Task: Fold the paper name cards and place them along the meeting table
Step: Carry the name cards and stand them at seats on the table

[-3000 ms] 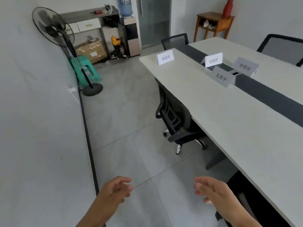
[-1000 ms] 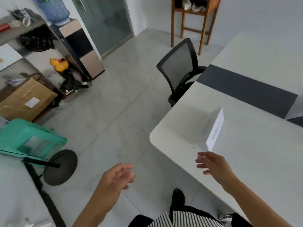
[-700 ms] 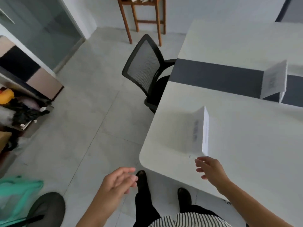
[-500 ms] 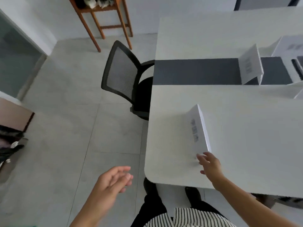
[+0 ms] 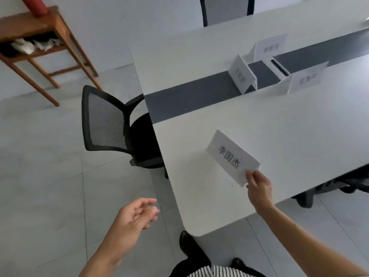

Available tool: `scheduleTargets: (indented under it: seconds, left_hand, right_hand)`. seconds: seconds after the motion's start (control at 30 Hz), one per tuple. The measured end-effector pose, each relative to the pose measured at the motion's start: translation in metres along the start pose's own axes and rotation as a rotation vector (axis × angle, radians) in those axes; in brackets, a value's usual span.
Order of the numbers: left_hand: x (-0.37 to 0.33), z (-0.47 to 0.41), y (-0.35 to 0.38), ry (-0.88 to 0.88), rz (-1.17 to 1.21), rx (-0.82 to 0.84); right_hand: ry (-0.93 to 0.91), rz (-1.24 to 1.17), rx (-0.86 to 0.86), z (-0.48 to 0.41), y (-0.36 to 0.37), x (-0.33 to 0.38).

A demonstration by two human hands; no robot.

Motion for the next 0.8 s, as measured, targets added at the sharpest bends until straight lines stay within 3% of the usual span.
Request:
scheduleTargets:
  seconds: [0.23, 0.47, 0.8]
  left_hand:
    - [-0.045, -0.015, 0.054, 0.162, -0.092, 0.182]
    - [-0.079, 0.019, 0.167, 0.293, -0.148, 0.296]
    - [-0.083, 0.102, 0.352, 0.270, -0.218, 0.645]
  right_hand:
    - [-0.088, -0.063, 0.073, 0.061, -0.075, 0.021]
    - [-0.123, -0.245, 0.008, 0.171, -0.193, 0.001]
    - [-0.013, -0.424, -0.236, 0.270, -0.332, -0.080]
Point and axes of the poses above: each hand's wrist, its own z-axis away from the middle knuckle, its own y-axis out of the palm, x = y × z, the point moved 7 cm from there along -z, towards the middle knuckle, and after that the axes turned 4 degrees about -z, right-handed, at the moved point
